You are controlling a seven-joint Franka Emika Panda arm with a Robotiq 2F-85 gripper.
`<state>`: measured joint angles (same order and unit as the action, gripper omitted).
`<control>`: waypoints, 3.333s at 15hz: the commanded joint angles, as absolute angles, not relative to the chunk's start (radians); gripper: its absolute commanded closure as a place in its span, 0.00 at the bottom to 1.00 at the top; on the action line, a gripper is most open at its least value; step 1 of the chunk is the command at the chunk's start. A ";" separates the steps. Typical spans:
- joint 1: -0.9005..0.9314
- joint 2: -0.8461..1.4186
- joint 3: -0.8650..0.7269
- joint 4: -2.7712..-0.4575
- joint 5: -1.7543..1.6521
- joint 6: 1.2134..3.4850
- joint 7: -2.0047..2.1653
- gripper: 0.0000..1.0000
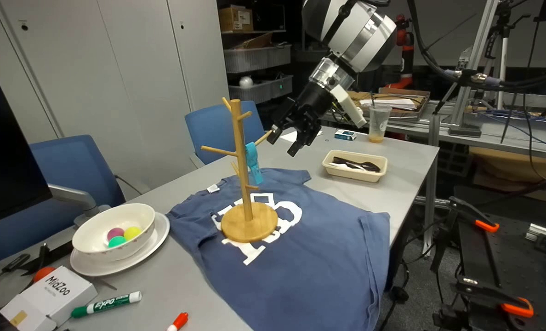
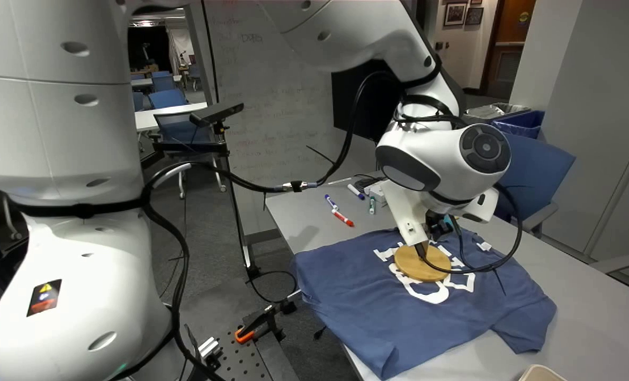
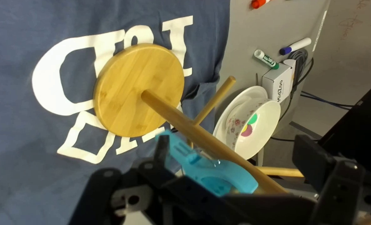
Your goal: Hang the peg on the stand
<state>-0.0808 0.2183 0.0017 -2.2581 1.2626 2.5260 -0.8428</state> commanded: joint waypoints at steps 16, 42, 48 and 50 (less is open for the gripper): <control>-0.037 -0.137 0.043 -2.443 1.022 2.843 -0.835 0.00; -0.074 -0.309 0.116 -2.496 0.578 2.789 -0.712 0.00; -0.074 -0.309 0.116 -2.496 0.578 2.789 -0.712 0.00; -0.074 -0.309 0.116 -2.496 0.578 2.789 -0.712 0.00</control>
